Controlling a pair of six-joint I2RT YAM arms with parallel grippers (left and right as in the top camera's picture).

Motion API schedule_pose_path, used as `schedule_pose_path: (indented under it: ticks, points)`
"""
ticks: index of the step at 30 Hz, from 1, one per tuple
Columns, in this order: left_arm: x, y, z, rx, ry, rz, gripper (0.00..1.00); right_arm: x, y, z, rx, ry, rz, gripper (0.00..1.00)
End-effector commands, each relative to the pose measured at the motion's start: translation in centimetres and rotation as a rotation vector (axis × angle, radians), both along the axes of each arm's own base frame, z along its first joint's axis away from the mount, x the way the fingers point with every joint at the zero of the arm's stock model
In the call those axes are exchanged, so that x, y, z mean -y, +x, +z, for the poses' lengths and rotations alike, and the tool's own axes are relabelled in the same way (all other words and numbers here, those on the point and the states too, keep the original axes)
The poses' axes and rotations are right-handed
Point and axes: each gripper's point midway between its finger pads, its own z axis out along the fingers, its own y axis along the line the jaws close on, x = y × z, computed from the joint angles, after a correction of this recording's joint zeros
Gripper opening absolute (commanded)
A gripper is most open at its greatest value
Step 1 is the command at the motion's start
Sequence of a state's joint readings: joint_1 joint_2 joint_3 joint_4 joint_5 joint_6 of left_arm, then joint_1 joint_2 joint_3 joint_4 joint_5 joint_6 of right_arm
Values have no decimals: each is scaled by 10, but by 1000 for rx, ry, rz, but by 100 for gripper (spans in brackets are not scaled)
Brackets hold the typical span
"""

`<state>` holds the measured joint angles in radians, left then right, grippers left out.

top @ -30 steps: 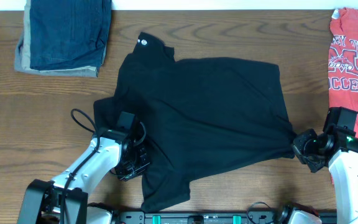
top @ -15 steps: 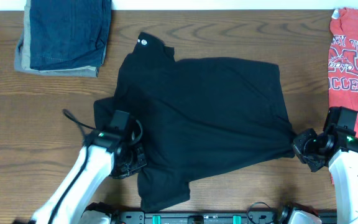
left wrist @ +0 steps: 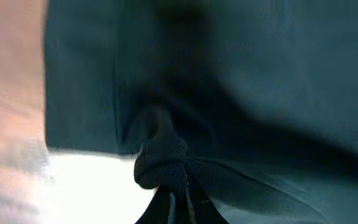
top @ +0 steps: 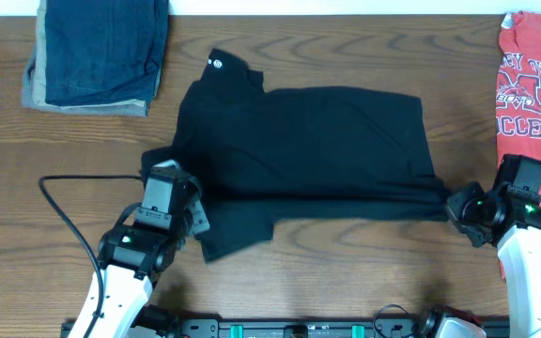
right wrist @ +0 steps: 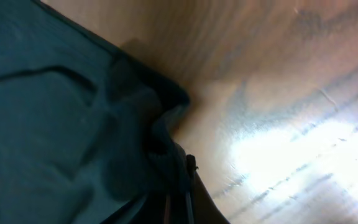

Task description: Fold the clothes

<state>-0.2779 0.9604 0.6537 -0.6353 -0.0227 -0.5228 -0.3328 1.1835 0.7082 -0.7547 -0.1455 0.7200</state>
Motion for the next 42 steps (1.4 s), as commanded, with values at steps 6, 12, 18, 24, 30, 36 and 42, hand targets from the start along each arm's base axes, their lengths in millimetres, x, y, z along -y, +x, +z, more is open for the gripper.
schedule_pose_path:
  ticks: [6, 12, 18, 24, 30, 36, 42]
  points:
    - [-17, 45, 24, 184, 104, 79, 6, 13, 23, 16, 99, -42, -13, 1]
    - [-23, 64, 22, 225, 144, 122, 6, 14, 43, 25, 181, -68, 5, 1]
    - [-22, 73, 2, 179, 168, 121, 6, 15, 62, 26, 235, -84, 21, 2]
    - [-26, 84, -10, 177, 207, 145, 6, 18, 76, 16, 244, -87, 24, 2]
    - [-24, 89, -13, 180, 206, 146, 7, 17, 90, 2, 243, -87, 43, 3]
    - [-22, 96, -16, 196, 200, 148, 10, 2, 109, -6, 274, -104, 127, 11]
    - [-20, 103, -29, 183, 205, 145, 28, -10, 115, -18, 253, -134, 169, 54]
